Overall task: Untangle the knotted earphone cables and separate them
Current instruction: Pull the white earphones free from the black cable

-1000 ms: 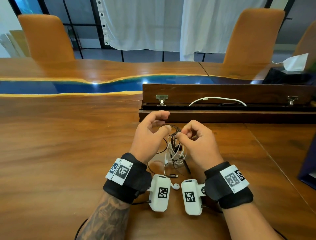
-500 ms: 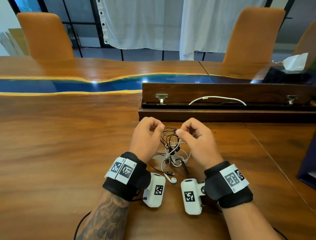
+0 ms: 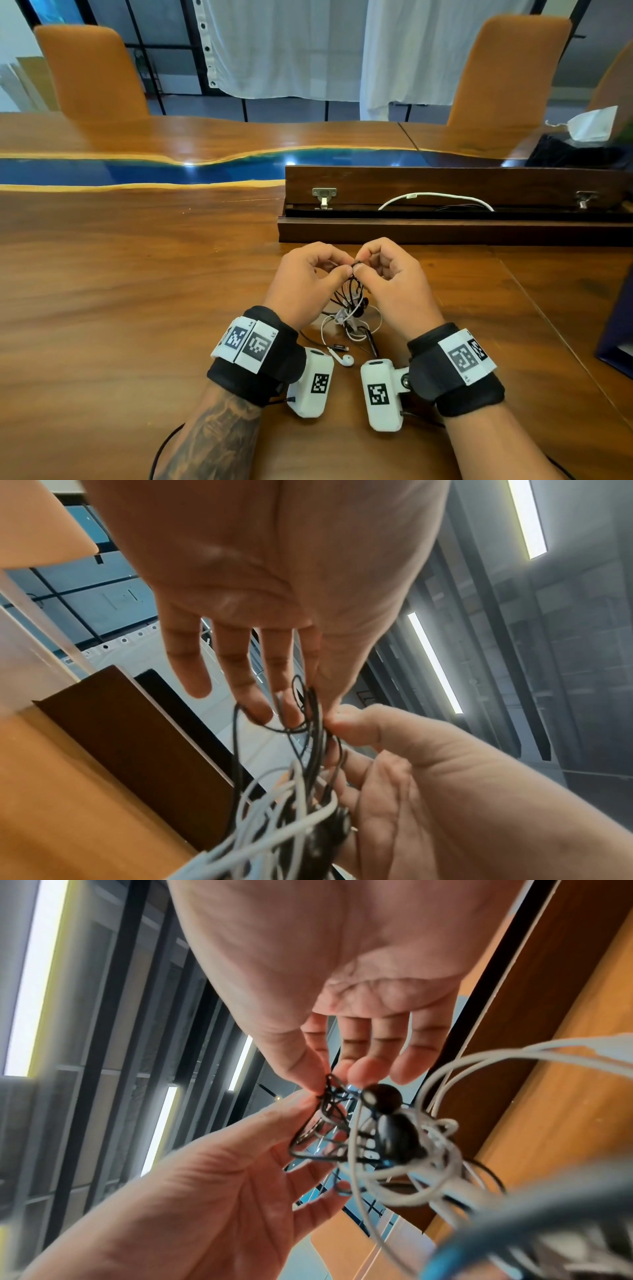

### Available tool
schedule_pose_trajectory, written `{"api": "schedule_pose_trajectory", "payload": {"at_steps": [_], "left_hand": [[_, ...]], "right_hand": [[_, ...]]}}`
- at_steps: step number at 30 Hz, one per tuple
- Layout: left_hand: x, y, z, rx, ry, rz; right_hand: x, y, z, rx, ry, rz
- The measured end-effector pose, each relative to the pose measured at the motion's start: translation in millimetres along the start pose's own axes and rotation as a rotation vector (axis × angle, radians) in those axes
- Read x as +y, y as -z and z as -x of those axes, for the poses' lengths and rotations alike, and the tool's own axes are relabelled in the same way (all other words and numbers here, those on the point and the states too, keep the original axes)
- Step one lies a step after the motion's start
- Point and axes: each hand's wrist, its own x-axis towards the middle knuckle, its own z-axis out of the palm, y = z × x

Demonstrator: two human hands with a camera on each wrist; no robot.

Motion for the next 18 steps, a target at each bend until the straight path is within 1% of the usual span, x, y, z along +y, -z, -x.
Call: {"api": "schedule_pose_trajectory", "payload": {"at_steps": [5, 9, 14, 18], "left_hand": [[-1.3, -0.1, -1.1, 0.019, -0.023, -0.022], [2.2, -5.8, 1.0, 0.052, -0.05, -0.027], [1.8, -0.3, -2.8, 0.141, 0.034, 0.141], [0.3, -1.6, -4.1, 0.141, 0.073, 0.193]], "right_hand": [[-0.2, 0.0, 0.3, -0.02, 0.016, 0.0], [0.4, 0.1, 0.0, -0.055, -0.02, -0.014], [3.7, 3.0, -1.1, -0.11, -0.063, 0.007], [4.5, 0.0, -1.2, -0.146, -0.041, 0.027]]}}
